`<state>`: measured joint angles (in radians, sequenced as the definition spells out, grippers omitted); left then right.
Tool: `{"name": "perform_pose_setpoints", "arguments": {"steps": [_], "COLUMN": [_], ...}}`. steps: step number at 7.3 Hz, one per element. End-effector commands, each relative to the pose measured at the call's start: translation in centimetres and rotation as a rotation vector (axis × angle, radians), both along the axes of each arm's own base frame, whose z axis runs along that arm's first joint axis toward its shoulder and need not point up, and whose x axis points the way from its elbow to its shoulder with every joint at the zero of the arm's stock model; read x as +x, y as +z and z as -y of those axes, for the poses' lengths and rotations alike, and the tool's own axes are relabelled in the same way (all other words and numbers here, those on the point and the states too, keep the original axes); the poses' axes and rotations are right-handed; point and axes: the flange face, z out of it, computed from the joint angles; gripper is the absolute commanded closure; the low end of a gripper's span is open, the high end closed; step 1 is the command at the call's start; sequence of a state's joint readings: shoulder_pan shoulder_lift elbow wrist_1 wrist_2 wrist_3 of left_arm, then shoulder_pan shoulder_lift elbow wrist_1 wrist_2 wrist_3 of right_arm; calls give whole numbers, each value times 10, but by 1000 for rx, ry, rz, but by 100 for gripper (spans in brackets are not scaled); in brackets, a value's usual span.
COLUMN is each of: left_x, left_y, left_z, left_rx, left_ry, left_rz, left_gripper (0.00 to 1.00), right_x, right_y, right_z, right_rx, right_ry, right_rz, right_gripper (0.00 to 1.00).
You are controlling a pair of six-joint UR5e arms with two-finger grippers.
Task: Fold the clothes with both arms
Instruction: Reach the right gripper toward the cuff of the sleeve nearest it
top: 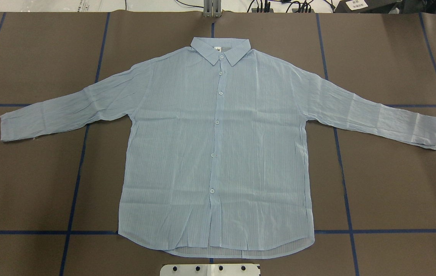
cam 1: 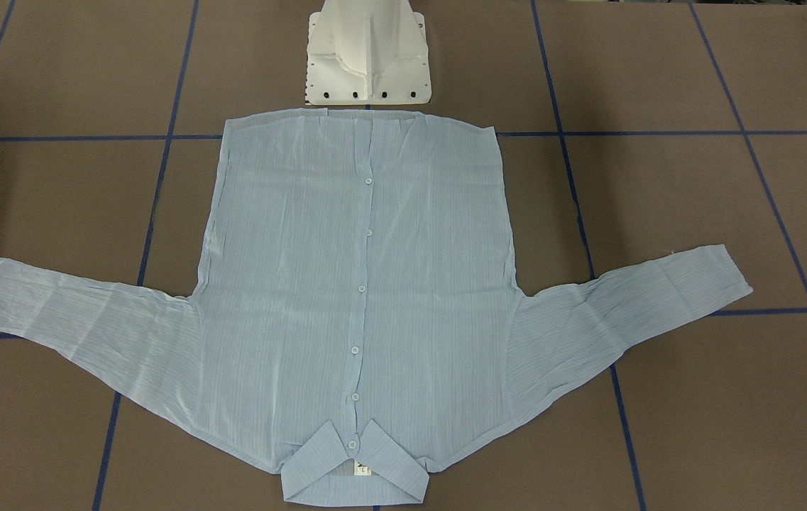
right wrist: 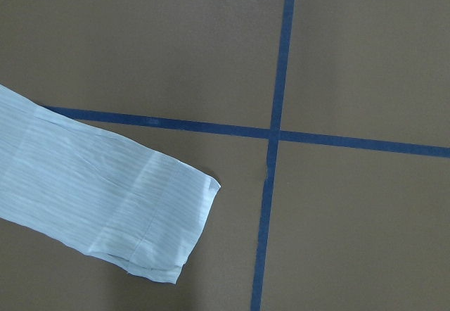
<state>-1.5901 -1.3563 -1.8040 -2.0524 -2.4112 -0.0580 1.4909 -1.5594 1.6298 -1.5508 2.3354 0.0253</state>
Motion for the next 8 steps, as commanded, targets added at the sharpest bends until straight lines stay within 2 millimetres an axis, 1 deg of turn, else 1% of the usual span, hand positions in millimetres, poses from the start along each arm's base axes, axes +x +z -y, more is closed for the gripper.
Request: {"name": "perform_pose_setpoints", "arguments": {"steps": [1,2,3,4,5,6,7,8], "left_x": [1,0,1,1,2,2,2,2], "left_y": [1,7,13,16,15,18,18,21], "left_z": [-3,-4,-15,-20,-19,-19,-19,-19], "left_rx": [-6,-17,-26,-33,-28,-36,-35,-39], "left_ry": [1,0,1,2,5,4,3,5], "left_rz": [-2,-1,-4,-4,-4,-4,-4,-3], "left_gripper": [0,0,0,0,0,0,0,0], "right_x": [0,0,0,1,-2,-9,-29,-29], "right_y": [-3,-2,-4,10,5,7,20,48], "right_z": [3,4,5,-3,1,1,2,3], "right_rx": [5,2,12,-17,-23,-65,-69,-47], "right_ry": [2,3,1,3,20,34,-3,2], "right_rz": [0,1,-10,-8,1,45,53,58], "right_gripper": [0,0,0,0,0,0,0,3]}}
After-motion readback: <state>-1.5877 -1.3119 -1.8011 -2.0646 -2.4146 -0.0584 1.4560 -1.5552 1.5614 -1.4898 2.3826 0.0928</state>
